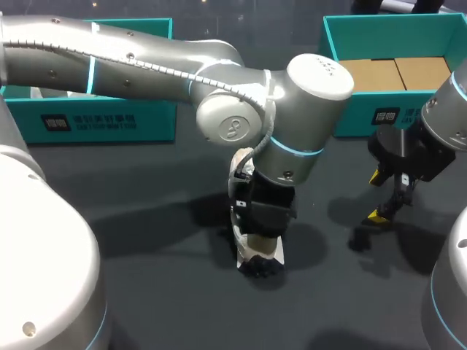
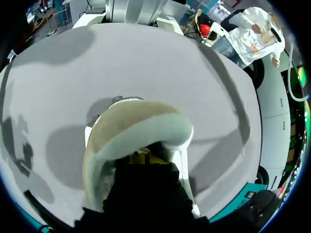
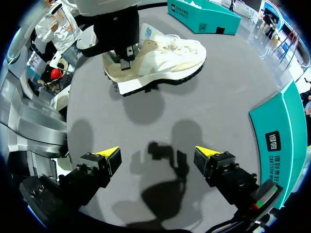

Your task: Take the shoe out of the shoebox, open the shoe tongue, remove and reinsert the insole, then place the shoe into the shoebox

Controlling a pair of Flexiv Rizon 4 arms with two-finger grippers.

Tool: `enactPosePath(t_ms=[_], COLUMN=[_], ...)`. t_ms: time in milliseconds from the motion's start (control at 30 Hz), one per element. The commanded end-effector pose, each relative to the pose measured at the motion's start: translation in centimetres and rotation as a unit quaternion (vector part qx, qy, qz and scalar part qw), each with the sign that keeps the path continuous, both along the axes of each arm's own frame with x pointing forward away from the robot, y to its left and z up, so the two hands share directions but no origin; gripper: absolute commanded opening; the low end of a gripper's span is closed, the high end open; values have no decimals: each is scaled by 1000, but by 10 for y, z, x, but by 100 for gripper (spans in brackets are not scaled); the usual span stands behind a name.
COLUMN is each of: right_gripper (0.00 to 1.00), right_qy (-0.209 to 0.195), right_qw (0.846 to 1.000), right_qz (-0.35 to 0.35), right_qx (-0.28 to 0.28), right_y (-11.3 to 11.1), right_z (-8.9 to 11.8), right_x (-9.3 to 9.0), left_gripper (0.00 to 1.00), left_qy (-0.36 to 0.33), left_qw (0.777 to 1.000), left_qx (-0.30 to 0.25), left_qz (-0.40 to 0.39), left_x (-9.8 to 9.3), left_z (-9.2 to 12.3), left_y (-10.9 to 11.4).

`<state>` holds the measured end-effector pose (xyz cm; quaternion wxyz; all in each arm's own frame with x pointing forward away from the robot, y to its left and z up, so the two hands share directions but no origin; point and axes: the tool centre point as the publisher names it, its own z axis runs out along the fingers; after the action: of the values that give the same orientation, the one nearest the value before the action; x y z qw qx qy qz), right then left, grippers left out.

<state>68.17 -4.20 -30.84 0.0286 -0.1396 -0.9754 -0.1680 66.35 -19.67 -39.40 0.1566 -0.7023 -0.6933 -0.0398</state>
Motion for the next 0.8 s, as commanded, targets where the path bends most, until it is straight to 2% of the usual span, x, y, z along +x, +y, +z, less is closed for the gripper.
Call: enactPosePath(t_ms=[33, 133, 267, 400, 500, 600, 667, 800], right_gripper=[100, 100, 100, 100, 100, 100, 100, 100], right_qy=[-2, -2, -2, -2, -2, -2, -2, -2], right_qw=[1000, 1000, 1000, 1000, 1000, 1000, 1000, 1000], right_qz=[0, 0, 0, 0, 0, 0, 0, 0], right_qx=[0, 0, 0, 0, 0, 0, 0, 0], right_y=[0, 0, 0, 0, 0, 0, 0, 0], right_z=[0, 0, 0, 0, 0, 0, 0, 0], right_x=[-2, -2, -2, -2, -2, -2, -2, -2], left_gripper=[0, 0, 0, 0, 0, 0, 0, 0], left_qy=[-1, -4, -21, -21, -13, -7, 6, 24], left_qw=[1000, 999, 995, 992, 990, 990, 990, 993], left_qx=[-12, -31, -70, -105, -126, -133, -134, -109], left_qz=[18, 37, 68, 73, 62, 51, 45, 38], left_x=[-1, 3, 8, 9, 4, -4, -7, -12], left_z=[-19, -20, -11, 11, 30, 40, 38, 21], left_y=[0, -2, -6, -9, -14, -19, -23, -28])
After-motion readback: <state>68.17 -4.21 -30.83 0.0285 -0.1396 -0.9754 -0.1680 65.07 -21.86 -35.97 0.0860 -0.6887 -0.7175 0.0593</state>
